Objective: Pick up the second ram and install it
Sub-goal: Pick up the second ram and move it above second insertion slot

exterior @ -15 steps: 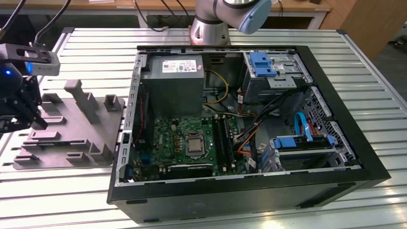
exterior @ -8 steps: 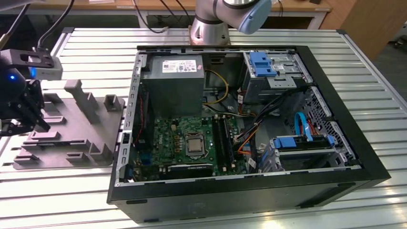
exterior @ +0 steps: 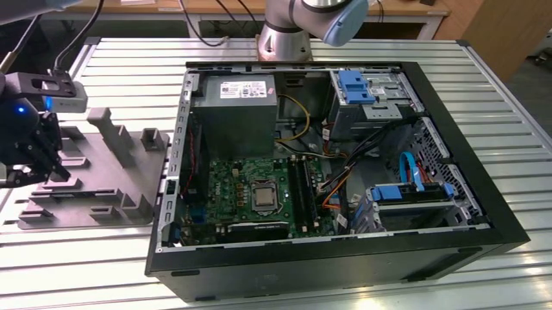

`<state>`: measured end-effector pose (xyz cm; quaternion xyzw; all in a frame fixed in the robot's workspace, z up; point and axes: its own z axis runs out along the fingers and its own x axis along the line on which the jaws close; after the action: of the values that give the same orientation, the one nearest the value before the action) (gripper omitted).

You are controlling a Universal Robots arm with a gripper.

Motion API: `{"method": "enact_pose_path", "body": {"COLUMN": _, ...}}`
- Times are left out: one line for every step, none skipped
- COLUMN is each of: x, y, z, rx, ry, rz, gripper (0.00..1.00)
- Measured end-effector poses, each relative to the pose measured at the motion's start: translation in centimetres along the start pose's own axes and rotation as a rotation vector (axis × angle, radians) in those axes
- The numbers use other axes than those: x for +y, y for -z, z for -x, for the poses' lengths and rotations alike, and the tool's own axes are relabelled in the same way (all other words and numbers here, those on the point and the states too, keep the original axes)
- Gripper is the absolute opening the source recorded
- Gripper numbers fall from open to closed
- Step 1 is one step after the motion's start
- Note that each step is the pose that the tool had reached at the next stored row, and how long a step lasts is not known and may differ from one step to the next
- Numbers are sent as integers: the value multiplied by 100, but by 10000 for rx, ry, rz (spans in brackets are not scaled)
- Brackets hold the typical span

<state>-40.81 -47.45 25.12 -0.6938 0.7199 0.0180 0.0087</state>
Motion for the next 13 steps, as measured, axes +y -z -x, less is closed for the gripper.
{"method": "enact_pose_path", "body": {"x": 1, "y": -16, "z": 0, "rx": -1, "ry": 0, "rz": -1, "gripper": 10}}
{"method": "enact_pose_path", "body": {"x": 2, "y": -31, "z": -1, "rx": -1, "ry": 0, "rz": -1, "gripper": 10}}
{"method": "enact_pose_path", "body": {"x": 2, "y": -47, "z": 0, "rx": -1, "ry": -1, "rz": -1, "gripper": 10}}
{"method": "enact_pose_path", "body": {"x": 3, "y": -64, "z": 0, "rx": -2, "ry": 0, "rz": -1, "gripper": 10}}
{"method": "enact_pose_path", "body": {"x": 3, "y": -81, "z": 0, "rx": -2, "ry": 0, "rz": -2, "gripper": 10}}
{"method": "enact_pose_path", "body": {"x": 3, "y": -96, "z": 0, "rx": -2, "ry": 0, "rz": -2, "gripper": 10}}
{"method": "enact_pose_path", "body": {"x": 5, "y": -109, "z": 1, "rx": -2, "ry": 0, "rz": -3, "gripper": 10}}
{"method": "enact_pose_path", "body": {"x": 7, "y": -121, "z": 1, "rx": -1, "ry": -1, "rz": -1, "gripper": 10}}
{"method": "enact_pose_path", "body": {"x": 9, "y": -134, "z": 1, "rx": -2, "ry": 0, "rz": -2, "gripper": 10}}
{"method": "enact_pose_path", "body": {"x": 11, "y": -147, "z": 1, "rx": -2, "ry": -1, "rz": -2, "gripper": 10}}
{"method": "enact_pose_path", "body": {"x": 13, "y": -159, "z": 1, "rx": -2, "ry": 0, "rz": -2, "gripper": 10}}
{"method": "enact_pose_path", "body": {"x": 16, "y": -169, "z": 2, "rx": -2, "ry": 0, "rz": -2, "gripper": 10}}
{"method": "enact_pose_path", "body": {"x": 23, "y": -175, "z": 2, "rx": 0, "ry": -1, "rz": -2, "gripper": 10}}
